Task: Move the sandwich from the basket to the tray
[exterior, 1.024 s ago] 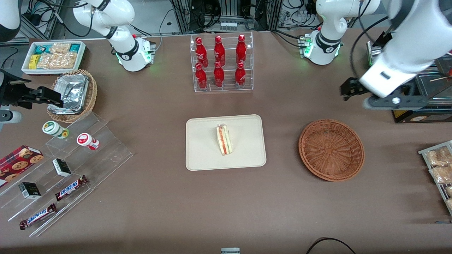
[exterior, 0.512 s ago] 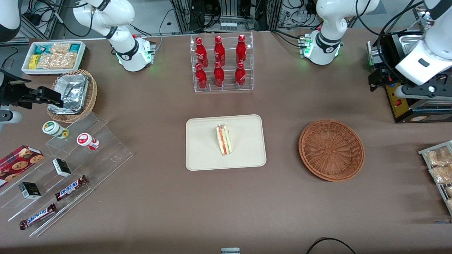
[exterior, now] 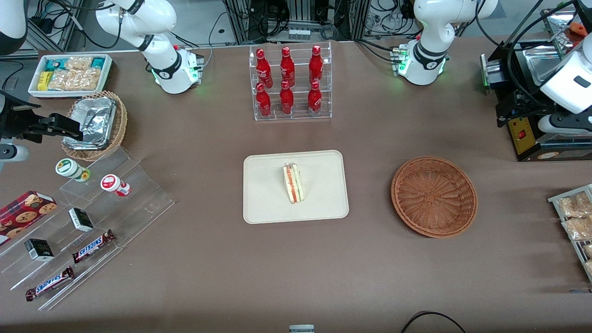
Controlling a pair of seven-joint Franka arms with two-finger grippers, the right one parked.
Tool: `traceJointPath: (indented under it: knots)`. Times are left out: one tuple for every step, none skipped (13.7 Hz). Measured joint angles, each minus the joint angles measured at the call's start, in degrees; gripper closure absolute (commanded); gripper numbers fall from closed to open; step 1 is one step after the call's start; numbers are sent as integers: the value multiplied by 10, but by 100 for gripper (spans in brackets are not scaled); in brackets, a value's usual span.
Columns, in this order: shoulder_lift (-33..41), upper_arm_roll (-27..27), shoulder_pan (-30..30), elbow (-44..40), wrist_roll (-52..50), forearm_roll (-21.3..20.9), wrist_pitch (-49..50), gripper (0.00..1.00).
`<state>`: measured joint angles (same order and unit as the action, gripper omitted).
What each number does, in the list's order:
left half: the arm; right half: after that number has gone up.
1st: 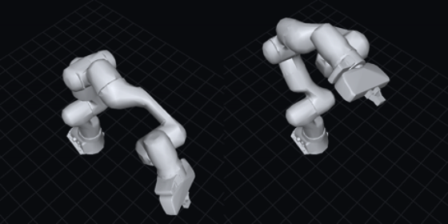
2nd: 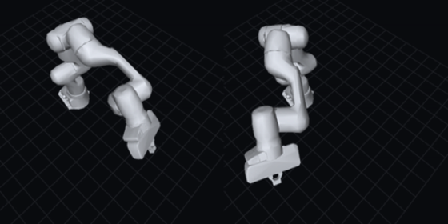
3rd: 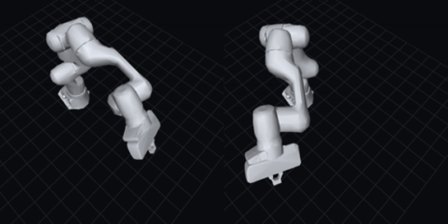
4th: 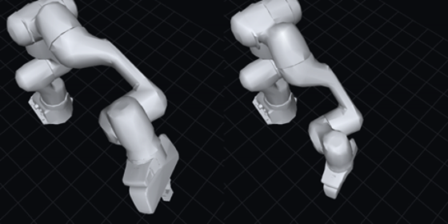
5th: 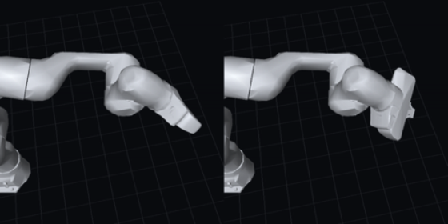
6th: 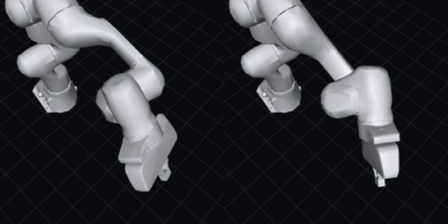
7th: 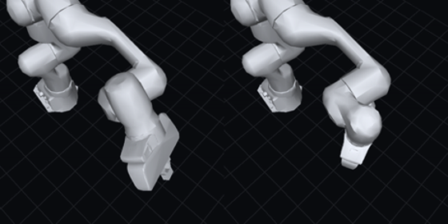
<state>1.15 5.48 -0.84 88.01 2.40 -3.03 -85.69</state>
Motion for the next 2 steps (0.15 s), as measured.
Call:
traceJointPath:
  knots:
    - [-4,0,0,-7,0,0,0,0]
    - [-7,0,0,-11,0,0,1,0]
